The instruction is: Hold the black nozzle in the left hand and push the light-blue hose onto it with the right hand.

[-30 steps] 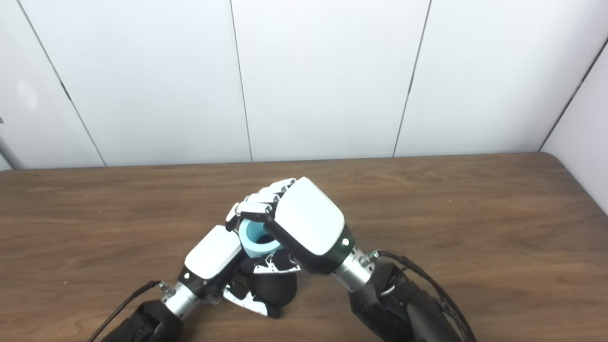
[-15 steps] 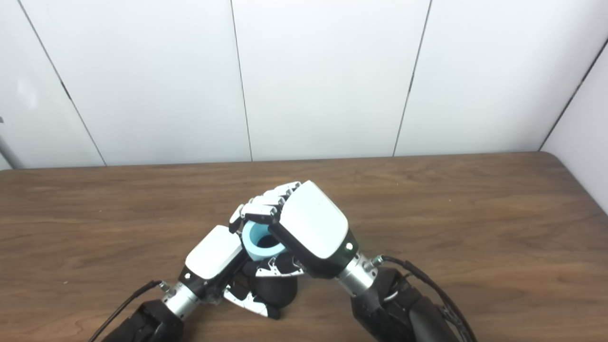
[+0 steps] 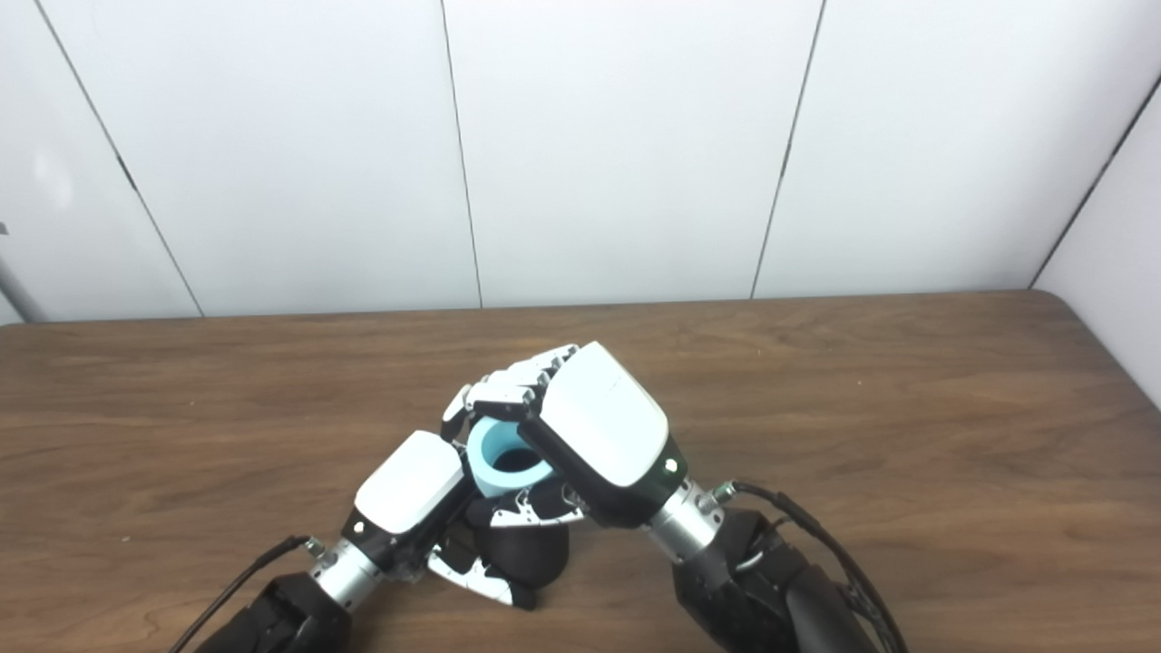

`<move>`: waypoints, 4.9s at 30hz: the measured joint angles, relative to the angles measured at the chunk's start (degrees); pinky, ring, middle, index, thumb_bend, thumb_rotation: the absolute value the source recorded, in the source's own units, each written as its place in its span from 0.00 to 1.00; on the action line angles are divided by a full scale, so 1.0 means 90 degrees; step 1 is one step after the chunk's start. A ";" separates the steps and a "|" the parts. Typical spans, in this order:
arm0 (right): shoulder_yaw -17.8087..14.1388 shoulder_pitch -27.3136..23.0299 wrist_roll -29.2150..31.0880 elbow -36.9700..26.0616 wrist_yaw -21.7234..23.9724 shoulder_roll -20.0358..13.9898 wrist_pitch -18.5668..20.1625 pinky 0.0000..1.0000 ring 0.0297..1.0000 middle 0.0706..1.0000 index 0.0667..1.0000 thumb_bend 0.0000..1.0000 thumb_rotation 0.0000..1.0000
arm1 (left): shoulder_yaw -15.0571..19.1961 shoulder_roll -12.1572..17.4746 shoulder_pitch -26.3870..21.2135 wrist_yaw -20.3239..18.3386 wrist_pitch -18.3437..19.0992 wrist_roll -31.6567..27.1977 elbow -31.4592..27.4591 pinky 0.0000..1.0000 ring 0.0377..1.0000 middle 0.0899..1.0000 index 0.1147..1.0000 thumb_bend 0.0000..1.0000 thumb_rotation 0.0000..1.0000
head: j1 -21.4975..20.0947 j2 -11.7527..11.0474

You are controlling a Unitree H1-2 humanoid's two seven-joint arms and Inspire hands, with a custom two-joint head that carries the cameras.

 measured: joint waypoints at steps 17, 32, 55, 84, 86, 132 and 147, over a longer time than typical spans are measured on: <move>-0.0115 -0.0123 0.0363 -0.0012 0.0611 0.0124 0.0147 0.09 0.11 0.43 0.44 0.53 0.00 | 0.0001 0.0001 0.0005 -0.0019 0.0007 -0.0016 -0.0005 0.07 0.08 0.11 0.41 0.52 0.04 | 0.0010 0.0029; -0.0144 -0.0298 0.0824 -0.0029 0.1213 0.0127 0.0398 0.06 0.08 0.43 0.44 0.53 0.00 | 0.0001 0.0000 0.0007 -0.0020 0.0014 -0.0028 -0.0007 0.07 0.08 0.10 0.41 0.52 0.04 | 0.0010 0.0039; -0.0435 -0.0320 0.1989 -0.0065 0.1950 0.0119 0.1321 0.20 0.25 0.42 0.48 0.53 0.00 | 0.0002 0.0002 0.0017 -0.0027 0.0014 -0.0027 -0.0025 0.07 0.08 0.11 0.41 0.52 0.04 | -0.0010 0.0049; -0.0205 -0.0139 0.1487 -0.0214 0.1597 0.0114 0.1089 0.06 0.08 0.43 0.44 0.53 0.00 | -0.0001 -0.0001 0.0017 -0.0086 0.0018 -0.0023 -0.0027 0.08 0.09 0.11 0.41 0.52 0.04 | 0.0000 0.0049; -0.0159 -0.0111 0.1262 -0.0212 0.1443 0.0099 0.0942 0.07 0.09 0.43 0.44 0.53 0.00 | -0.0001 -0.0001 0.0017 -0.0095 0.0012 -0.0026 -0.0027 0.08 0.08 0.11 0.41 0.52 0.04 | 0.0010 0.0059; 0.0292 0.0196 -0.1311 0.0048 -0.0913 -0.0120 0.0201 0.29 0.37 0.45 0.51 0.51 0.00 | 0.0010 -0.0009 0.0040 -0.0205 0.0022 -0.0048 -0.0060 0.07 0.08 0.10 0.41 0.52 0.04 | -0.0039 0.0117; 0.0216 0.0182 -0.0524 -0.0353 0.0343 -0.0076 0.0700 0.27 0.35 0.43 0.47 0.52 0.09 | 0.0020 -0.0010 0.0036 -0.0218 0.0030 -0.0057 -0.0058 0.07 0.08 0.10 0.41 0.52 0.04 | -0.0029 0.0098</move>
